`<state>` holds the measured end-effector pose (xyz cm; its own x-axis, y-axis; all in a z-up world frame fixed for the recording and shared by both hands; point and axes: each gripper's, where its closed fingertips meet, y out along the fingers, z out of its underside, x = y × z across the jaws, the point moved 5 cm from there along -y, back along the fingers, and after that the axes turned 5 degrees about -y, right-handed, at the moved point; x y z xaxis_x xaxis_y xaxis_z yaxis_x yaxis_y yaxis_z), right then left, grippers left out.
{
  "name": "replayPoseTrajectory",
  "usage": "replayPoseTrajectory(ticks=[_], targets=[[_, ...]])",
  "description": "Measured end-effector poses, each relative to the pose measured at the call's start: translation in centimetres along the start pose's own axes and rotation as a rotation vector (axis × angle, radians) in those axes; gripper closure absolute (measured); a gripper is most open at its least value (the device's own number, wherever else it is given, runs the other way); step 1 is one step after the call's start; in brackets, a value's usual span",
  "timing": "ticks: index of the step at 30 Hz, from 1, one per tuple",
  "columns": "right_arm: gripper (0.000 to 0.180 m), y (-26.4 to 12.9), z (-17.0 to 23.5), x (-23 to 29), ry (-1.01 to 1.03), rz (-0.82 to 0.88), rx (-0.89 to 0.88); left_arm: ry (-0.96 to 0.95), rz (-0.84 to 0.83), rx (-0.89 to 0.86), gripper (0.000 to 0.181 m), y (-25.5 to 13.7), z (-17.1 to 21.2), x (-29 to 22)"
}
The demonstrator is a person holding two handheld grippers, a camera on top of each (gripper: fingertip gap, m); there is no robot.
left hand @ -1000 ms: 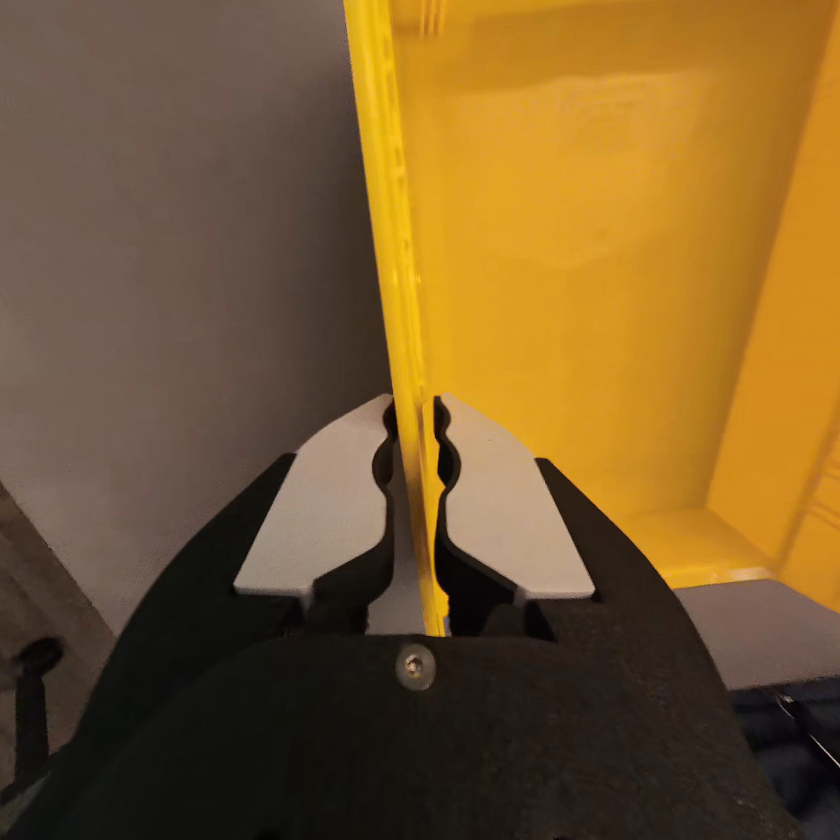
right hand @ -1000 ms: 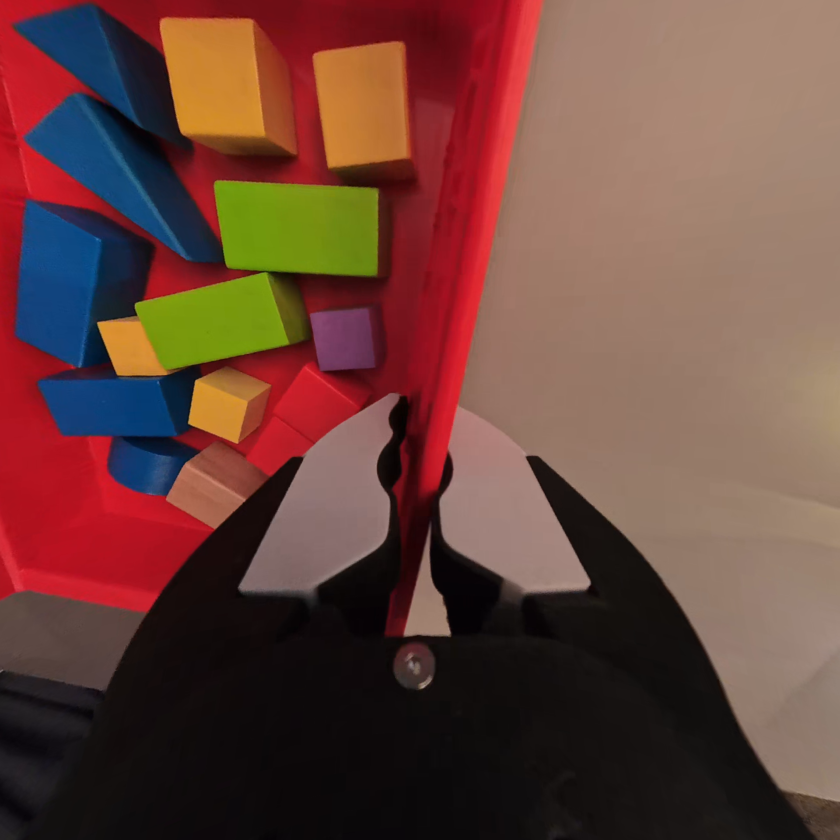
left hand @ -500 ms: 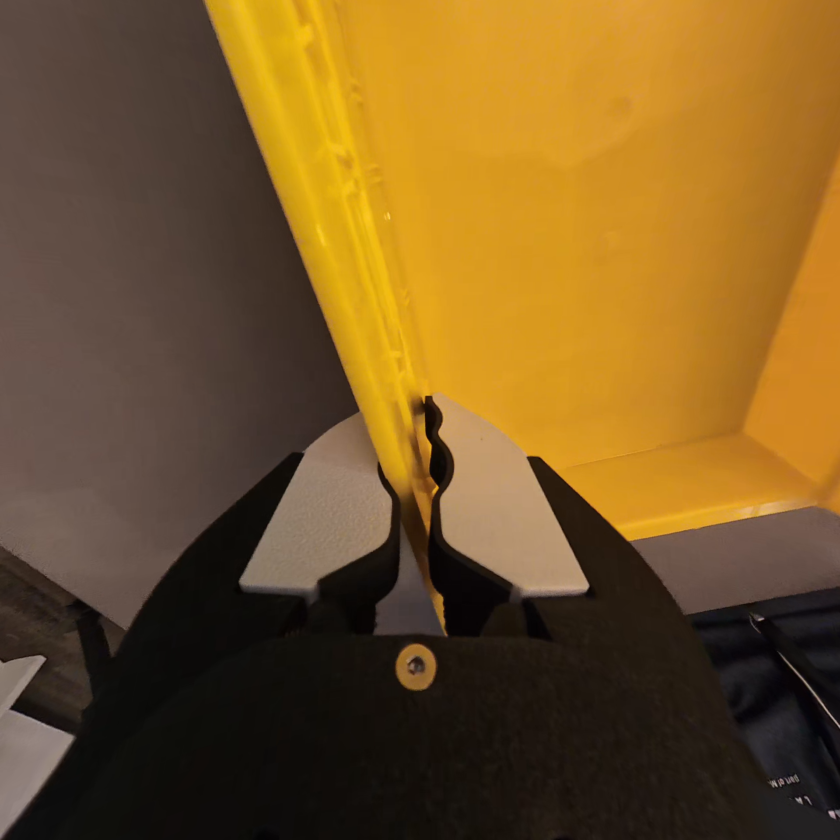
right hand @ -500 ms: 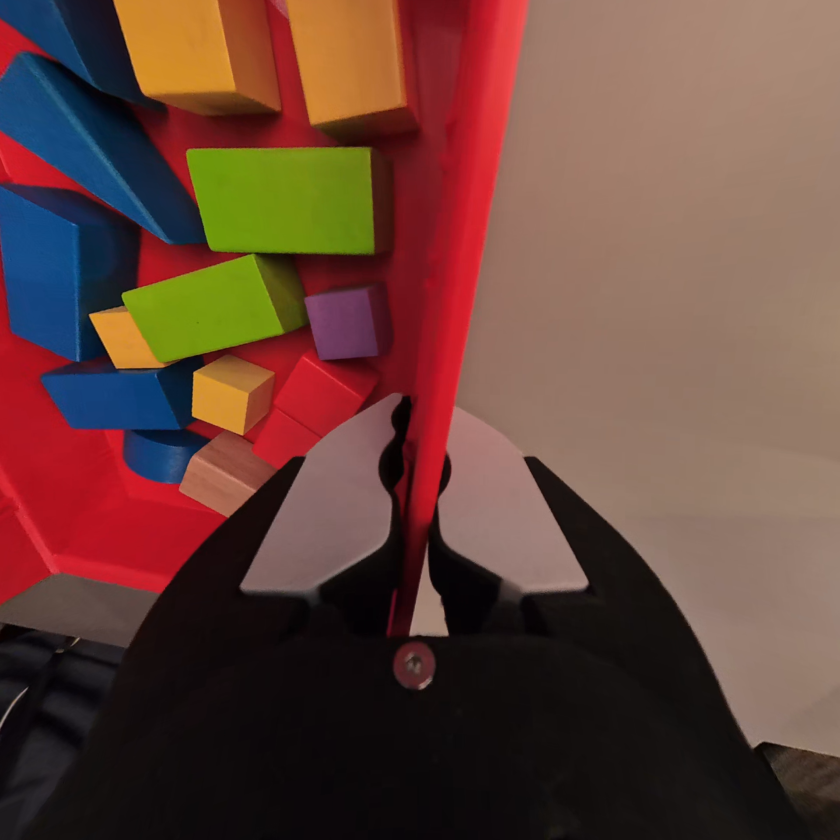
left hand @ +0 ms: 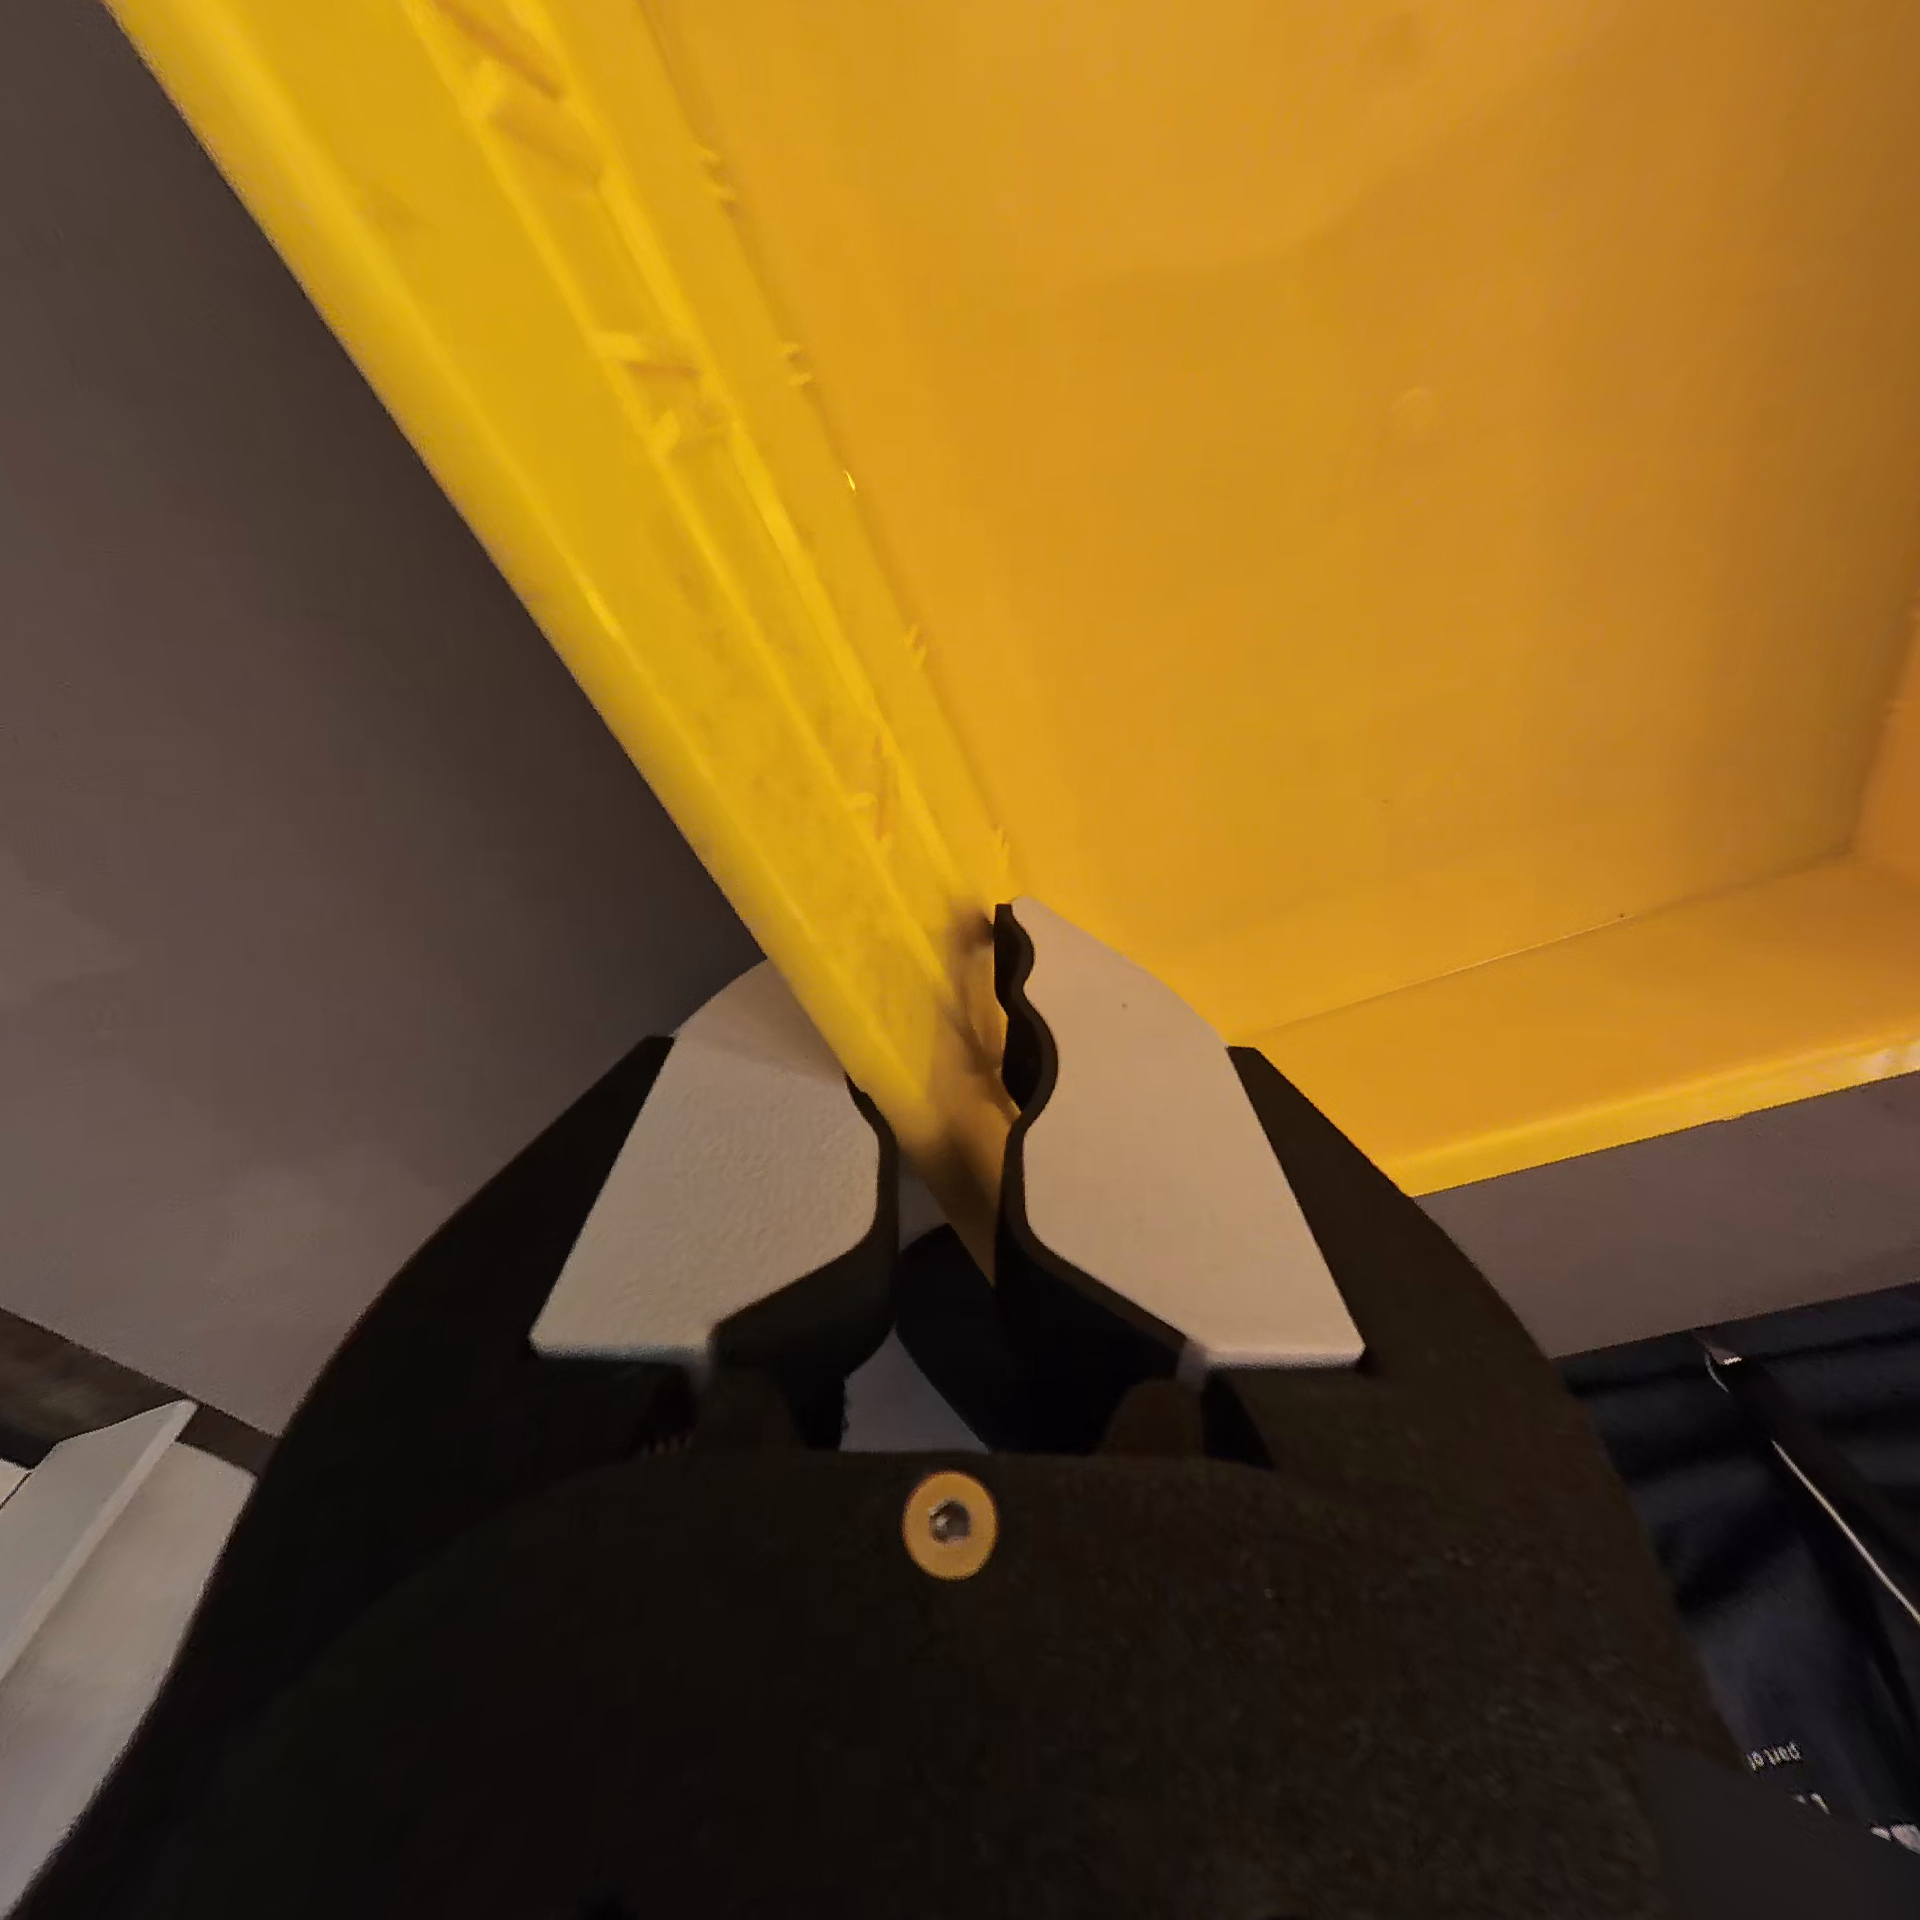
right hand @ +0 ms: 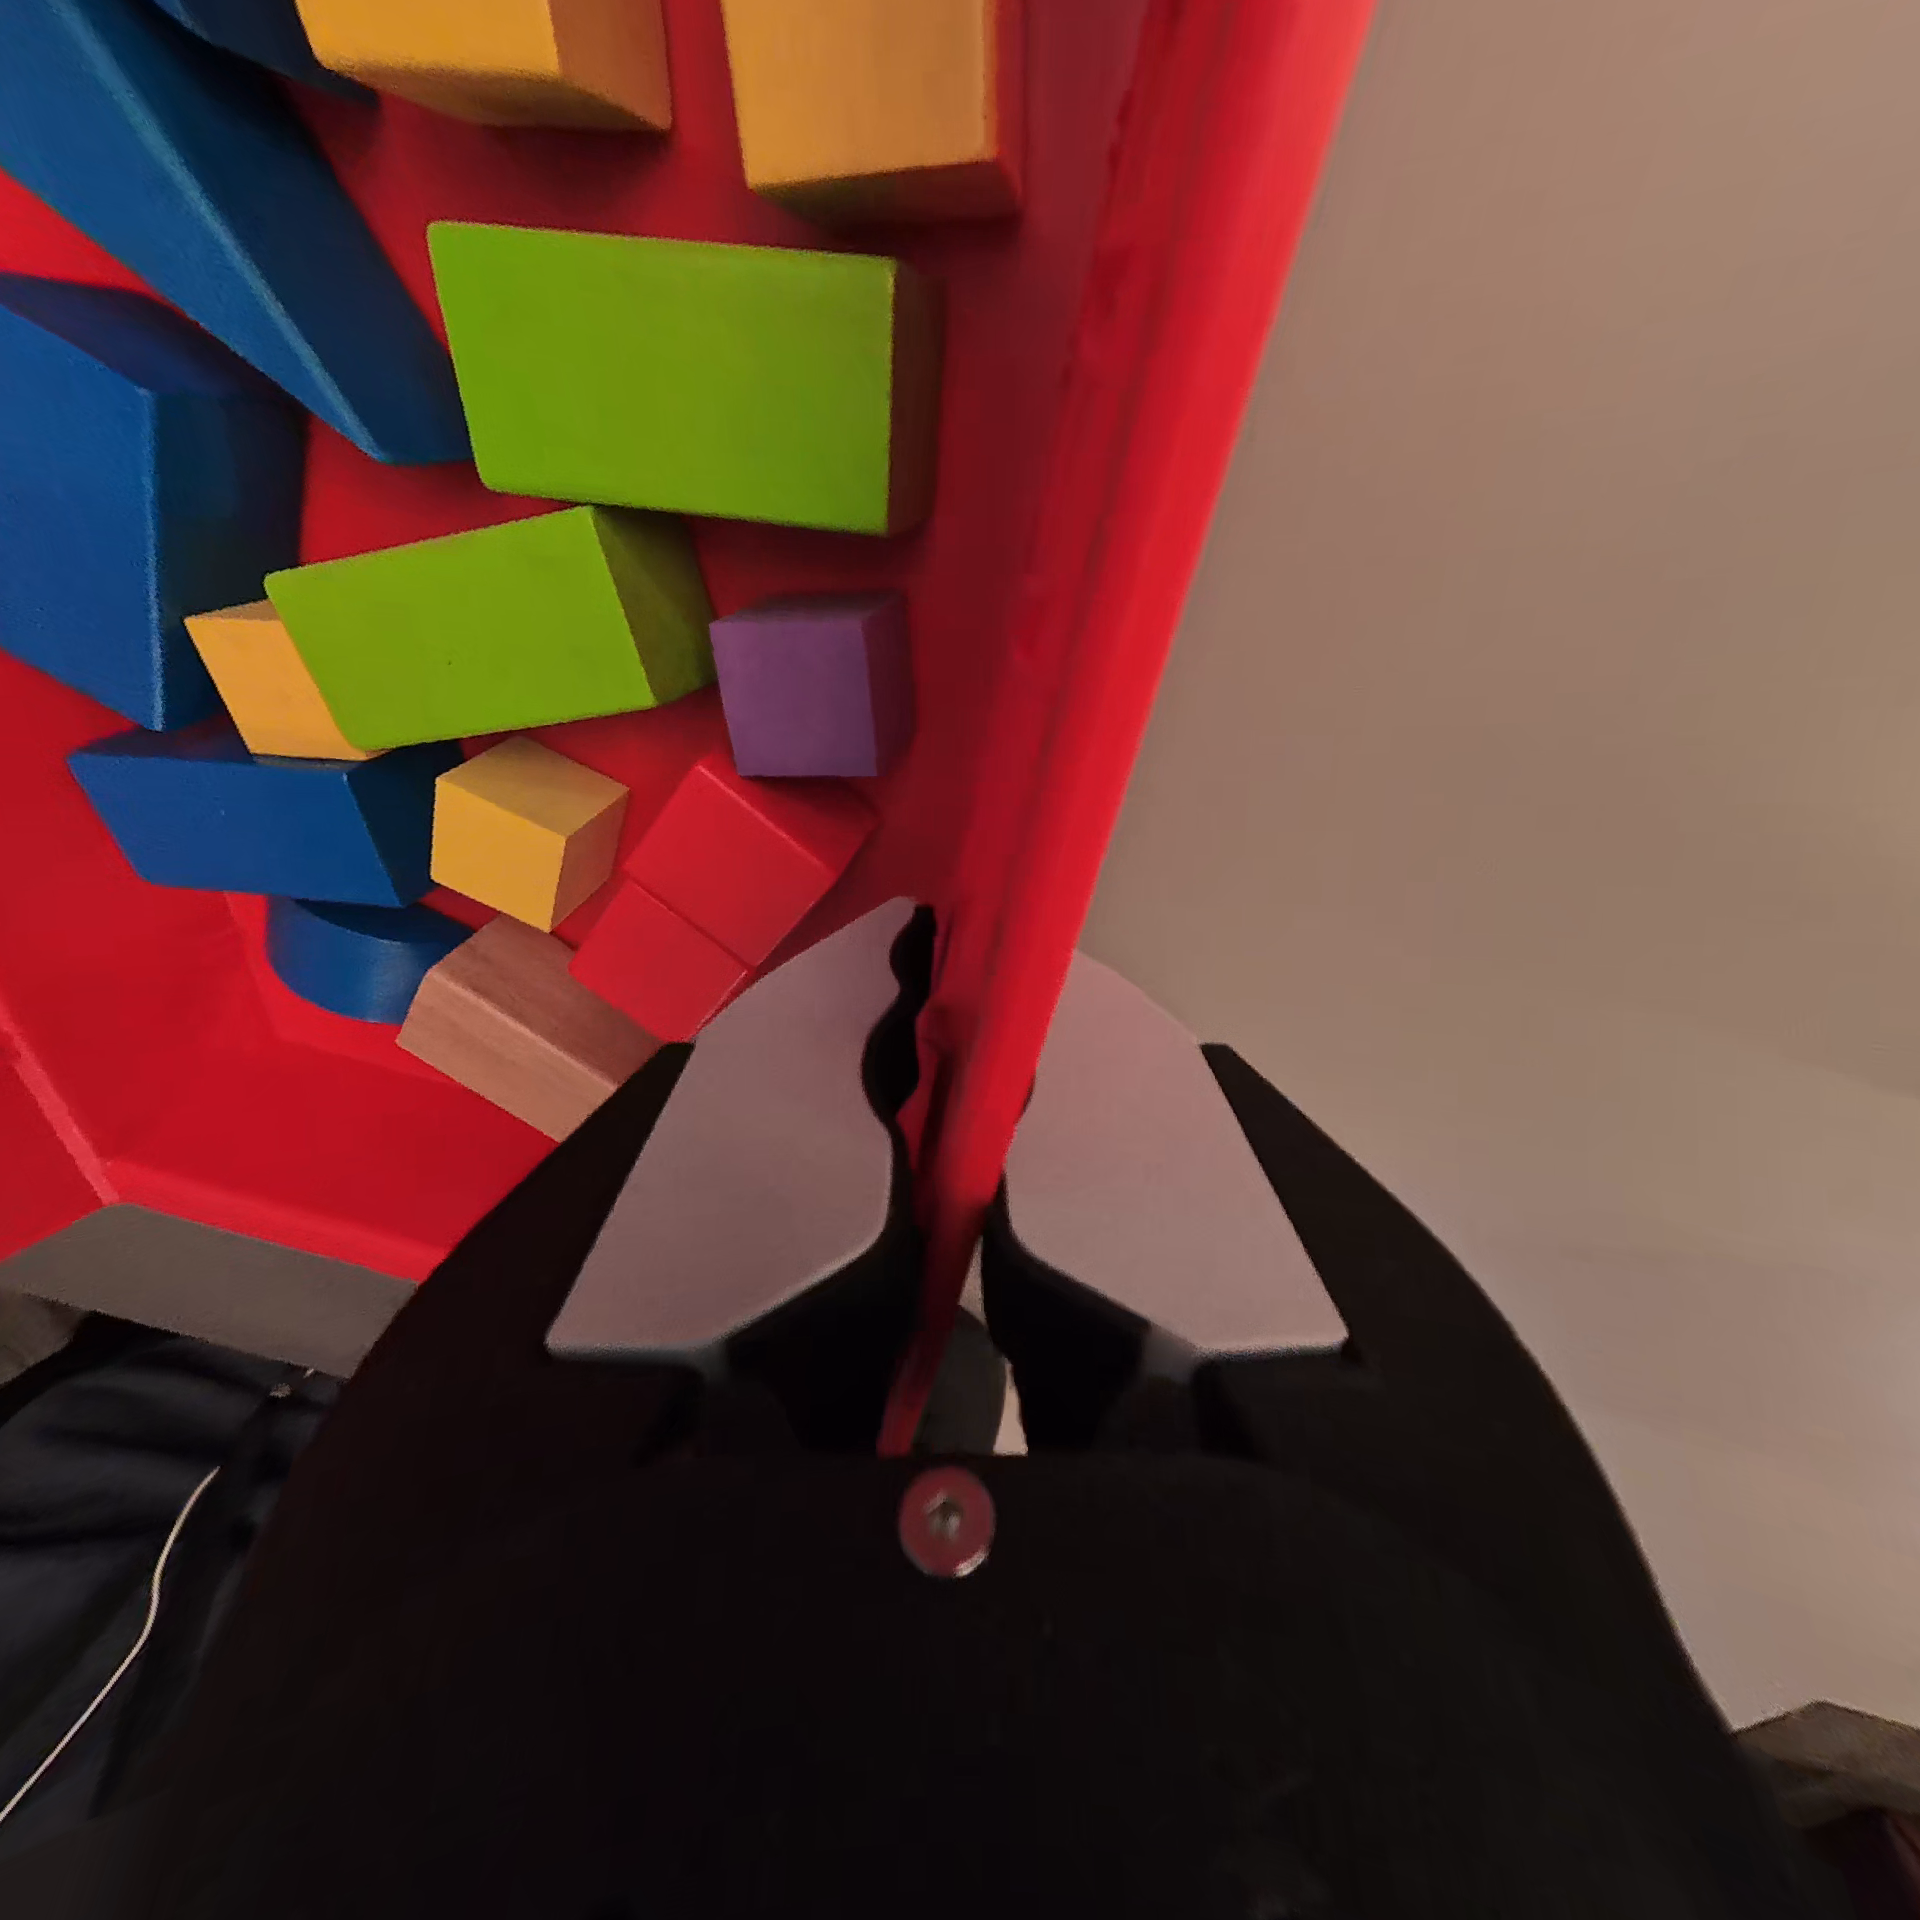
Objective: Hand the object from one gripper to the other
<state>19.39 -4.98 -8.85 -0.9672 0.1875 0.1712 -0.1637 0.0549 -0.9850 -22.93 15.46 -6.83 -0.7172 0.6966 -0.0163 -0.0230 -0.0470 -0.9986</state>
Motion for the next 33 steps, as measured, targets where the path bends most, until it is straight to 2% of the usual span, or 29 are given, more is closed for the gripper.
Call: replayPoseTrajectory(ticks=[3,6,8,11,13,16,18,21,24,27,33], targets=[[0.17,0.1,-0.5,0.9,-0.042,0.014,-0.001,0.02,0.008,0.005,0.163,0.0,0.0,-0.5],[0.168,-0.5,-0.2,0.9,-0.038,0.037,-0.004,0.043,0.119,0.0,0.16,-0.3,0.1,-1.0],[0.168,-2.2,-0.2,1.0,-0.029,0.084,-0.077,0.027,0.202,-0.03,0.158,-1.1,0.2,-0.8],[0.157,-6.4,0.0,2.6,-0.036,0.233,-0.255,0.011,0.307,-0.135,0.158,-3.3,0.3,-0.3],[0.157,-8.9,-0.5,5.9,-0.131,0.241,-0.419,0.008,0.349,-0.229,0.154,-5.3,0.6,0.1],[0.157,-10.8,-1.9,13.0,-0.314,0.131,-0.625,-0.009,0.356,-0.43,0.155,-8.8,0.7,0.9],[0.157,-10.6,-2.9,17.8,-0.428,0.01,-0.682,-0.024,0.338,-0.57,0.155,-11.1,0.8,1.4],[0.156,-8.6,-4.6,22.5,-0.477,-0.092,-0.565,-0.018,0.298,-0.741,0.153,-14.0,1.7,2.0],[0.157,-6.9,-6.4,24.7,-0.461,-0.078,-0.475,0.006,0.283,-0.73,0.154,-14.6,3.8,2.4],[0.157,-5.9,-7.5,25.4,-0.423,-0.009,-0.419,0.017,0.278,-0.726,0.153,-14.9,5.4,3.1],[0.157,-3.0,-9.1,24.3,-0.291,0.054,-0.268,0.027,0.317,-0.783,0.155,-15.9,6.2,3.4]])
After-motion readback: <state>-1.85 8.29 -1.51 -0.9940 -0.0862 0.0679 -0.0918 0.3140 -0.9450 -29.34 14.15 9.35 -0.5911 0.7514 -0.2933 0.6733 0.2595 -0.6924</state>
